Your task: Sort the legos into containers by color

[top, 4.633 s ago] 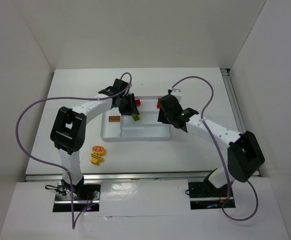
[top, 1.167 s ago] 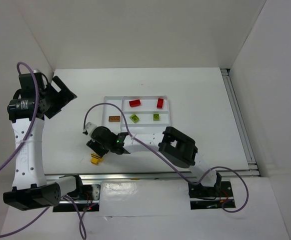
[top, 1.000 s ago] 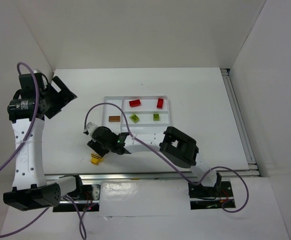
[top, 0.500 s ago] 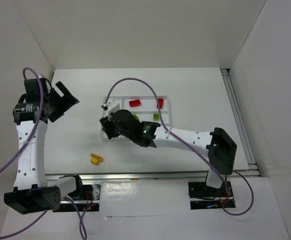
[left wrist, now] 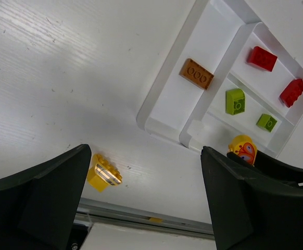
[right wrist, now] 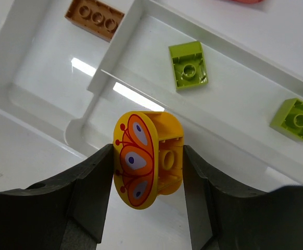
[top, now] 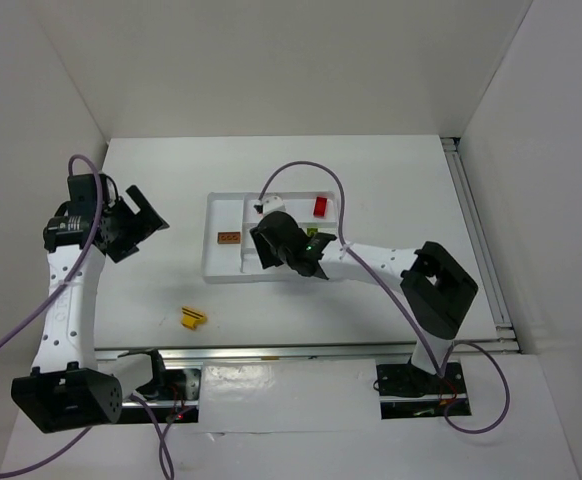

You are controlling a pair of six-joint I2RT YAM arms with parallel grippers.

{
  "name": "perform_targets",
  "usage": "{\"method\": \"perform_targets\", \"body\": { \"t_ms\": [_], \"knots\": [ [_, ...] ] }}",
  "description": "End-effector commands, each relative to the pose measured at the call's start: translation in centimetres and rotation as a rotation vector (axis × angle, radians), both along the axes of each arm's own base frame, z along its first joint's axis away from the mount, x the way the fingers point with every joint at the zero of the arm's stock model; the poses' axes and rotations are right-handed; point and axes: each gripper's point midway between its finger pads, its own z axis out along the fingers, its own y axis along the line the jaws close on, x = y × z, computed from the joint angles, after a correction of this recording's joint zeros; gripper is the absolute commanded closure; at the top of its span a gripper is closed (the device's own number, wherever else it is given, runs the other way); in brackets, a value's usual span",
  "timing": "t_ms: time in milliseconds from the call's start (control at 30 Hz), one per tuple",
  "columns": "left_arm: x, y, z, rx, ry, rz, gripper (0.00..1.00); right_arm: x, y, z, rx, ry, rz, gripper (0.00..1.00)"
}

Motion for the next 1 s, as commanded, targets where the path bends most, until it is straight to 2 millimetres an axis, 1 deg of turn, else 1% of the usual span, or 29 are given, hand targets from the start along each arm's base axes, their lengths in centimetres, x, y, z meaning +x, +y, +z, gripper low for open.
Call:
{"method": "perform_targets", "body": {
  "t_ms": [0, 33, 67, 100, 133, 167, 200, 233, 267, 300, 333, 400, 433, 500, 533, 567, 600, 633, 667, 700, 733, 767, 800, 867, 900, 933, 967],
  "knots": [
    [0.4, 0.2, 0.7, 0.025, -0.049, -0.015, 0.02, 0.6, -0.2, -1.6, -0.004, 0.009, -0.026, 0.66],
    [0.3, 0.1, 0.4, 0.023, -0.040, -0.015, 0.01, 0.3, -0.3, -2.1, -0.010, 0.021, -0.019, 0.64],
    [0.3, 0.1, 0.4, 0.023, -0.040, -0.015, 0.01, 0.7, -0.3, -2.0, 0.005, 0.018, -0.020, 0.61],
    [0.3, 0.1, 0.4, 0.023, -0.040, -0.015, 0.01, 0.6, -0.3, -2.5, 0.002, 0.029, -0.026, 0.56],
    [0.1, 0.1, 0.0, 0.021, -0.028, -0.016, 0.01, 0.6, -0.3, -2.5, 0.002, 0.029, -0.026, 0.43],
    [0.1, 0.1, 0.0, 0.021, -0.028, -0.016, 0.01, 0.9, -0.6, -3.0, -0.008, 0.037, -0.035, 0.35],
    [-0.2, 0.2, -1.1, 0.022, 0.000, -0.010, 0.01, 1.0, -0.5, -2.8, -0.007, 0.036, -0.035, 0.29],
    [-0.4, -0.3, -1.7, 0.004, 0.017, -0.005, 0.01, 1.0, -0.5, -2.8, -0.007, 0.036, -0.035, 0.25],
    [-0.7, 0.0, -2.6, 0.018, 0.044, 0.017, 0.01, 1.0, -0.5, -2.8, -0.007, 0.036, -0.035, 0.11],
    [-1.5, -0.7, -4.1, 0.016, 0.083, 0.008, 0.01, 0.9, -0.4, -2.8, -0.003, 0.041, -0.029, 0.08],
    [-2.0, -1.0, -4.6, 0.002, 0.093, 0.038, 0.01, 1.1, -0.2, -2.4, 0.004, 0.035, -0.028, 0.06],
    [-3.2, -1.9, -6.1, -0.011, 0.125, 0.041, 0.01, 1.2, -0.2, -1.5, 0.025, 0.022, -0.042, 0.06],
    [-4.2, -2.9, -7.7, -0.030, 0.165, 0.035, 0.01, 1.2, -0.4, 0.0, 0.048, 0.004, -0.055, 0.06],
    [-5.1, -4.1, -8.7, -0.052, 0.195, 0.013, 0.01, 1.0, -0.9, 1.5, 0.075, -0.016, -0.068, 0.07],
    [-5.4, -5.2, -9.1, -0.056, 0.208, 0.000, 0.01, 0.8, -1.2, 3.8, 0.123, -0.042, -0.074, 0.07],
    [-6.2, -5.8, -9.7, -0.056, 0.242, -0.004, 0.01, 0.4, -1.6, 4.1, 0.129, -0.047, -0.073, 0.07],
    [-6.6, -6.3, -10.1, -0.064, 0.255, -0.007, 0.01, 0.2, -2.2, 4.7, 0.131, -0.056, -0.082, 0.07],
    [-7.3, -6.9, -11.0, -0.069, 0.287, -0.013, 0.01, -0.2, -2.7, 5.9, 0.148, -0.068, -0.082, 0.07],
    [-7.7, -7.4, -11.3, -0.094, 0.303, 0.000, 0.01, -0.4, -3.3, 6.0, 0.141, -0.073, -0.093, 0.07],
    [-7.9, -7.6, -12.0, -0.100, 0.331, 0.011, 0.01, -0.6, -3.5, 6.5, 0.146, -0.077, -0.093, 0.07],
    [-8.0, -7.6, -12.6, -0.091, 0.347, 0.024, 0.01, -0.7, -4.0, 6.4, 0.135, -0.079, -0.104, 0.07],
    [-8.2, -7.7, -12.9, -0.083, 0.352, 0.050, 0.01, -0.8, -4.6, 6.9, 0.128, -0.083, -0.114, 0.07],
    [-8.9, -7.6, -13.1, -0.070, 0.378, 0.066, 0.01, -1.0, -5.0, 6.3, 0.110, -0.077, -0.121, 0.07],
    [-9.7, -7.8, -13.1, -0.069, 0.382, 0.117, 0.01, -1.3, -5.4, 6.8, 0.110, -0.077, -0.121, 0.07],
    [-10.2, -7.4, -13.2, -0.052, 0.381, 0.143, 0.01, -1.3, -5.7, 6.2, 0.095, -0.074, -0.128, 0.07],
    [-10.5, -7.5, -13.3, -0.067, 0.375, 0.161, 0.01, -1.6, -6.0, 5.6, 0.079, -0.063, -0.128, 0.07],
    [-11.0, -7.5, -13.5, -0.082, 0.376, 0.189, 0.01, -1.6, -6.0, 6.0, 0.086, -0.068, -0.128, 0.07]
  ]
}}
